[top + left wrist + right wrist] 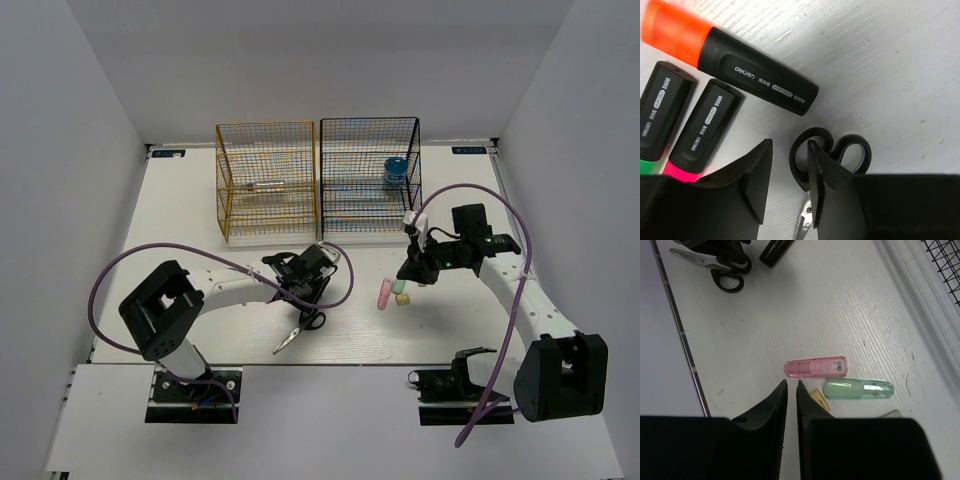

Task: Sort the stationery into containers
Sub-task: Grab a piece of stationery with the left arm, then place the stationery into the container

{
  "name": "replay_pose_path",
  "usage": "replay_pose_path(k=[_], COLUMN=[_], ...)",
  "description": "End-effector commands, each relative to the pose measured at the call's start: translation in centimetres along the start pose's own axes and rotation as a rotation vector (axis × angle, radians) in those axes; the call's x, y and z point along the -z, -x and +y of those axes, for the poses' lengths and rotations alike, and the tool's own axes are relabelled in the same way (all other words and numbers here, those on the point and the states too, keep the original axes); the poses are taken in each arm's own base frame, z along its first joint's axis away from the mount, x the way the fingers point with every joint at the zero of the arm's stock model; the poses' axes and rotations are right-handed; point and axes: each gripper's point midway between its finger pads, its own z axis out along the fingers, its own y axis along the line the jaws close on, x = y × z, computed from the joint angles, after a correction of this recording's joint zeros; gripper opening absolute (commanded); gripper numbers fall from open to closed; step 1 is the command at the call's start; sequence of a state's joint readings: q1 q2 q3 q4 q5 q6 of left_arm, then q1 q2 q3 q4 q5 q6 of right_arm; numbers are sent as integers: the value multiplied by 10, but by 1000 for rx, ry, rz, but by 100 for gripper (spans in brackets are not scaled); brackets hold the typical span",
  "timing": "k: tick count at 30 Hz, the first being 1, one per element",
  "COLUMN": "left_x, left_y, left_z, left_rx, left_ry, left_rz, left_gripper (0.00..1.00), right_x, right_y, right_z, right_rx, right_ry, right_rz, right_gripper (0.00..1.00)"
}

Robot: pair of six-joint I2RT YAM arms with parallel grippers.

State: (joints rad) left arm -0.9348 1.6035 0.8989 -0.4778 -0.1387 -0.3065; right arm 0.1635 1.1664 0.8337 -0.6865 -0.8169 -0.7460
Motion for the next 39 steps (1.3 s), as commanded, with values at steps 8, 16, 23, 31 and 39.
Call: replay_pose_path(k=[8, 16, 23, 31, 39], left_x=[-6, -11, 44, 164, 237], left_y=[-19, -44, 30, 180, 259], left_z=[-11, -8, -13, 52, 159], left_rx=[1, -5, -26, -27, 76], left_ry=[-37, -30, -56, -13, 274], left_rz=[126, 225, 37, -532, -1080], left_gripper=[40, 0, 0, 0, 0], right_x=[7, 11, 14, 14, 13], right_y=[5, 9, 11, 11, 13], right_z=[3, 3, 3, 6, 9], right_rx=[6, 1, -8, -12, -25], right_ry=[2, -6, -6, 11, 38], right_rz=[-42, -66, -87, -103, -119], right_gripper=[16, 16, 16, 22, 22])
